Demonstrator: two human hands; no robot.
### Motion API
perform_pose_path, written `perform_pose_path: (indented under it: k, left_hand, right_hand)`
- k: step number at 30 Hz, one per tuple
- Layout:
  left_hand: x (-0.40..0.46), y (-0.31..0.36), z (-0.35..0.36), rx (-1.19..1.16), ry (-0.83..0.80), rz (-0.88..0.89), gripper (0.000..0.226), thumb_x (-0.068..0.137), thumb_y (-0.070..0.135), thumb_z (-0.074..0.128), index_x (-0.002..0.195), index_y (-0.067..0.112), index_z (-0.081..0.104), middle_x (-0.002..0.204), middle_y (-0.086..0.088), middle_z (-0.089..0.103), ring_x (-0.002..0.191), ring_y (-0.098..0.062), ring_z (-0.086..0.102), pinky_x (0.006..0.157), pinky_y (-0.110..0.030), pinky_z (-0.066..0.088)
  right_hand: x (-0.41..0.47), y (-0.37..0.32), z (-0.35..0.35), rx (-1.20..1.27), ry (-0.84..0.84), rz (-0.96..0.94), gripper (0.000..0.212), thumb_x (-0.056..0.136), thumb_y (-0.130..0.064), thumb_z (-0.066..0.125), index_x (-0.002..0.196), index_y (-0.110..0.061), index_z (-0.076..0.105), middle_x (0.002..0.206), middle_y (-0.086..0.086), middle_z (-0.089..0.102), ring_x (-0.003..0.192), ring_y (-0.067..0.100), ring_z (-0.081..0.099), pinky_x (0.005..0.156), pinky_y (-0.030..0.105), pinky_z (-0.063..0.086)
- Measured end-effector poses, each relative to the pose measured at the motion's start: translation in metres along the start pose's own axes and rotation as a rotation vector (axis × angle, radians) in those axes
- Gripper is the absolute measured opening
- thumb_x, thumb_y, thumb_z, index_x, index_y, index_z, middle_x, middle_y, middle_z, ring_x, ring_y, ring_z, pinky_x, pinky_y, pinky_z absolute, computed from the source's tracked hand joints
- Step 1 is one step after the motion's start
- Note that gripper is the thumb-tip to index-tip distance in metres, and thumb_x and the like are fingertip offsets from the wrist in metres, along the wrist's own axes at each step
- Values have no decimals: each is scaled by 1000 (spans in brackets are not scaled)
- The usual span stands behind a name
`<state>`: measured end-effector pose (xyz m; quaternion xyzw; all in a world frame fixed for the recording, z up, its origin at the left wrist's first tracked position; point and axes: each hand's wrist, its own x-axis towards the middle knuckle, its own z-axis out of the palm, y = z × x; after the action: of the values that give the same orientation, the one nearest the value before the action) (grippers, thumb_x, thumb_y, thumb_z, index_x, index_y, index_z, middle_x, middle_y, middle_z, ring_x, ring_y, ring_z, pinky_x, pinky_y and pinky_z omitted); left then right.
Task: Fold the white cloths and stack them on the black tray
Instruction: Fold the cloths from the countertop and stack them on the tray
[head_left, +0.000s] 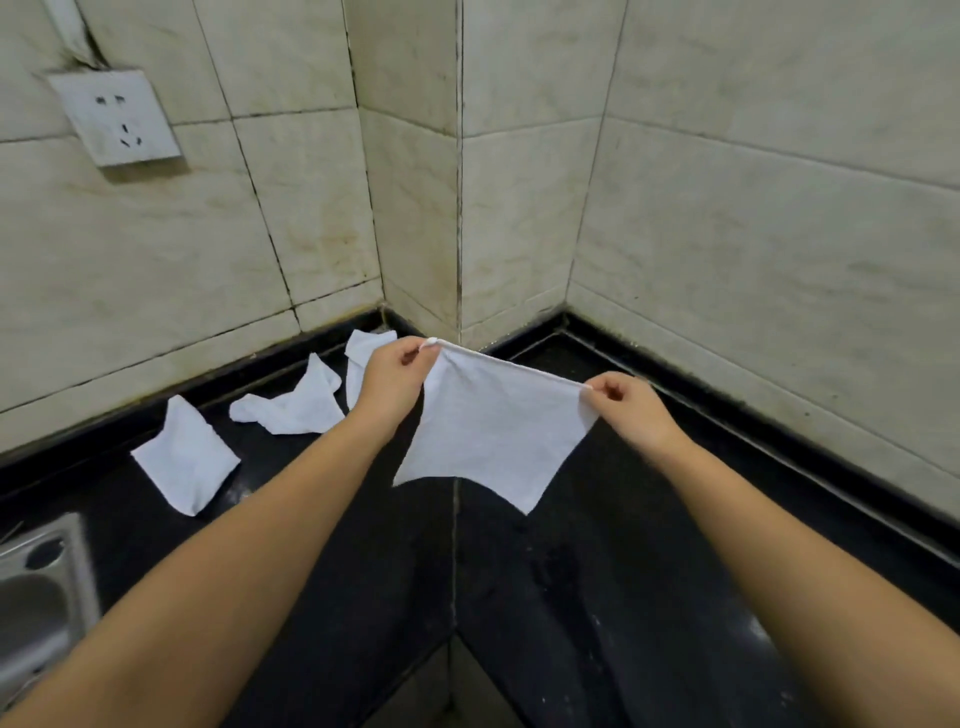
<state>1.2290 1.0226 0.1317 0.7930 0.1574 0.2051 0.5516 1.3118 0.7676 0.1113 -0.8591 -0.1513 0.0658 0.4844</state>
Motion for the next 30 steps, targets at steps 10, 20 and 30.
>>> perform_pose_path:
  k: [10,20,30]
  left_hand:
    - [-84,-50,29,-77,-462,-218,13,90,16,61,82,7,66,83,-6,62,82,-12,57,81,-26,47]
    - [-166,-135,73,252,-600,-286,15,87,22,64,73,18,66,72,6,65,70,-7,59,72,-31,48]
    - [-99,-142,123,730,-391,-70,18,91,35,53,99,19,58,101,-1,58,102,-20,52,92,-37,42]
  right_hand:
    - [-81,50,-53,53,-53,35,10,89,-13,61,80,-16,64,71,-3,61,60,2,49,58,18,37]
    - [-165,157,-24,-137,-249,391,11,89,-19,63,83,-10,66,89,15,67,76,13,58,69,24,45]
    - [-73,157,17,-659,9,438,19,95,-21,47,106,-19,62,121,8,49,112,27,45,97,41,34]
